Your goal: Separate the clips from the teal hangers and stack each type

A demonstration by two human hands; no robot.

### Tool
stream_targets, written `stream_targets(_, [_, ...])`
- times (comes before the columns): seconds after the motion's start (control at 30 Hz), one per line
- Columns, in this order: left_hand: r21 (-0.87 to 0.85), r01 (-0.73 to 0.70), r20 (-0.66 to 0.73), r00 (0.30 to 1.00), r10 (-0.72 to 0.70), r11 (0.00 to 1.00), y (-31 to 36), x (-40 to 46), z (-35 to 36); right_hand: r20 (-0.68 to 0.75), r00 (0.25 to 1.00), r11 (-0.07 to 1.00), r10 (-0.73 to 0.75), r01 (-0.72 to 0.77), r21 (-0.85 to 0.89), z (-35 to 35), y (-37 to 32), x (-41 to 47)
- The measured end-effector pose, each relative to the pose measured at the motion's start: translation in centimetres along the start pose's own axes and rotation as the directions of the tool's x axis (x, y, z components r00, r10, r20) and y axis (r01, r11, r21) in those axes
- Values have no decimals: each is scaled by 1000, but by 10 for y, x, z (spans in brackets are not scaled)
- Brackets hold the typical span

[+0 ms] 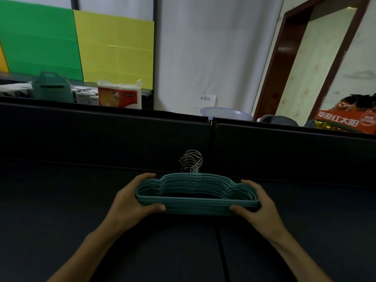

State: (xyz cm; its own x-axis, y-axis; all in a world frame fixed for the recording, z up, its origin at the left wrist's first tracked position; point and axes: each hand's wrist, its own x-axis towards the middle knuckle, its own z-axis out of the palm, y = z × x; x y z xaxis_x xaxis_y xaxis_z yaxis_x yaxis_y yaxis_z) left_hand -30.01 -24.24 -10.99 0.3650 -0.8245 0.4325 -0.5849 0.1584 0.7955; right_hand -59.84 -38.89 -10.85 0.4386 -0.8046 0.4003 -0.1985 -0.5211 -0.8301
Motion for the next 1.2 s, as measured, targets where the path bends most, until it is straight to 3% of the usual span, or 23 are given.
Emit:
stream_targets(0.97, [90, -102, 53, 994, 97, 991, -7, 12, -2, 2, 1000, 997, -6, 6, -76, 0, -5, 3])
stream_targets(1.2, [71, 5, 181, 983, -18, 997, -1, 14, -18, 102, 993, 994, 56, -47, -94, -11, -19, 3])
